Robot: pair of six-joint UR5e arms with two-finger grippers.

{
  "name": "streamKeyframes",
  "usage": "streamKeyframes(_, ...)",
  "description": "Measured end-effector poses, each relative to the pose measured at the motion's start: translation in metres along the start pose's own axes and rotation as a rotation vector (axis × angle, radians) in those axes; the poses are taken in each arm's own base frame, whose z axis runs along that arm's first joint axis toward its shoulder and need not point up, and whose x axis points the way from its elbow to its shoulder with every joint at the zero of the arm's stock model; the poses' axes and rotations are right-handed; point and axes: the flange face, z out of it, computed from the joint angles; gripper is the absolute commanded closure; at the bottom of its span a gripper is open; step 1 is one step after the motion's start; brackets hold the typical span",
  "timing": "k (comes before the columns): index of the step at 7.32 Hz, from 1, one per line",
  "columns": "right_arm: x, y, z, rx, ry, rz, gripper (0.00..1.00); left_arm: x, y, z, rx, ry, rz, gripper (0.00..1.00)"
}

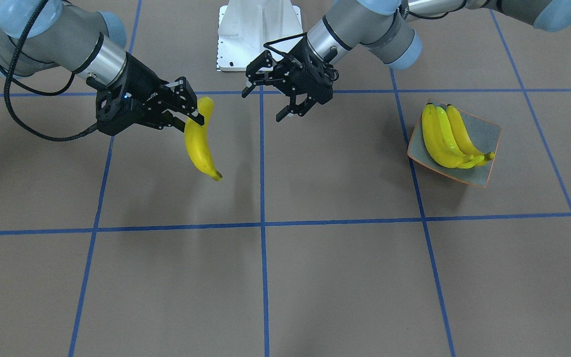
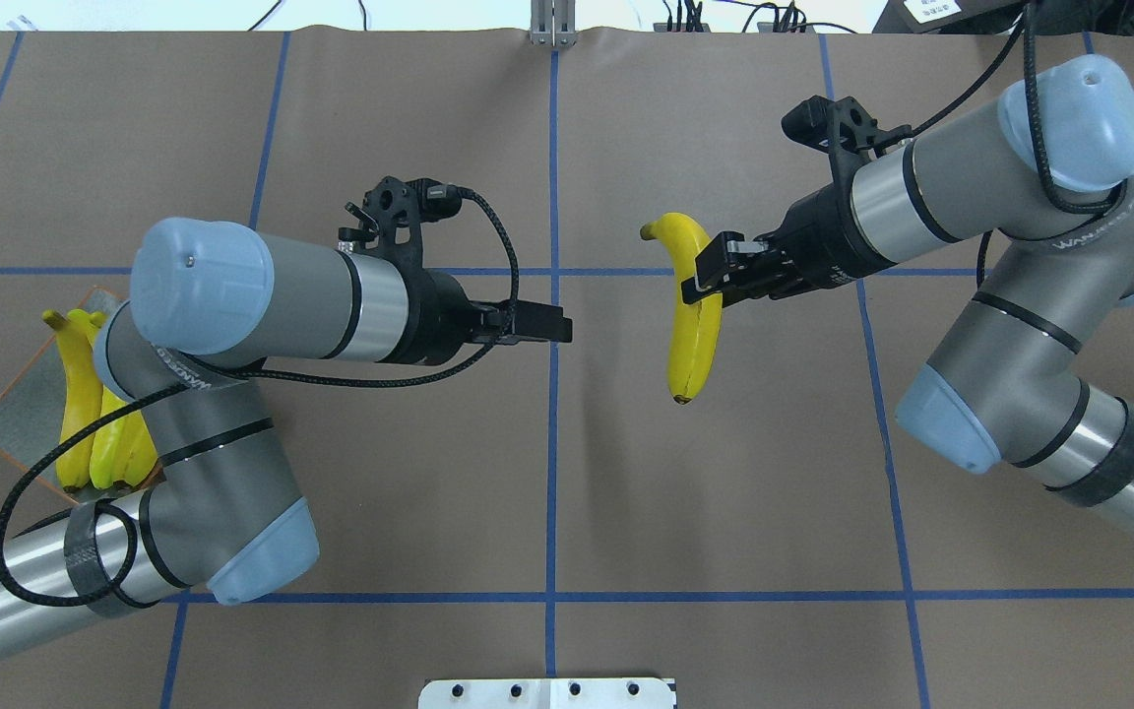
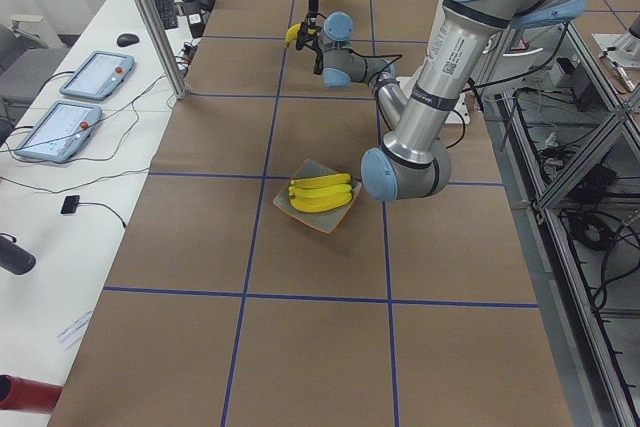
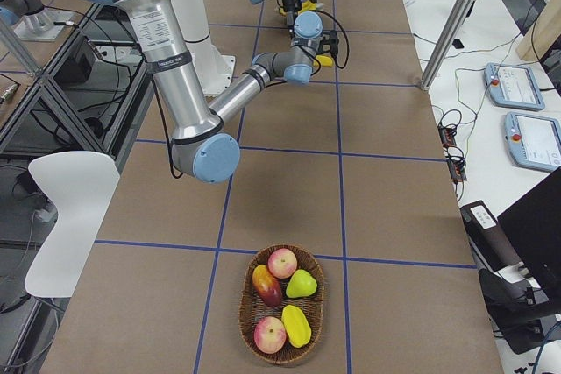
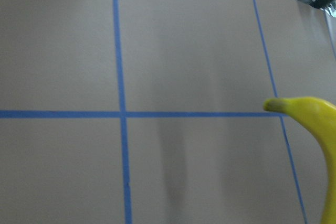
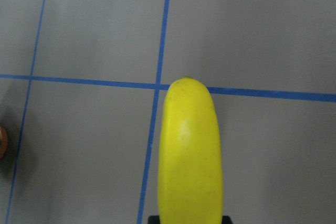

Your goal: Transfer all bananas from basket to plate

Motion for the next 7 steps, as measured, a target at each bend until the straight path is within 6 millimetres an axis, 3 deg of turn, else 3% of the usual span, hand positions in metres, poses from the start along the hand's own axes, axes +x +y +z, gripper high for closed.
streamKeyframes(4,-0.011,0.016,0.012,-0.026,-0.039,-0.024,1.0,0.018,0.027,0.008,-0.029,0.088,0.026,0.01)
streamKeyframes(7,-0.027,0.029,0.016,-0.049,-0.063,0.017,1.0,0.033,0.034,0.016,-0.041,0.113,0.032,0.01)
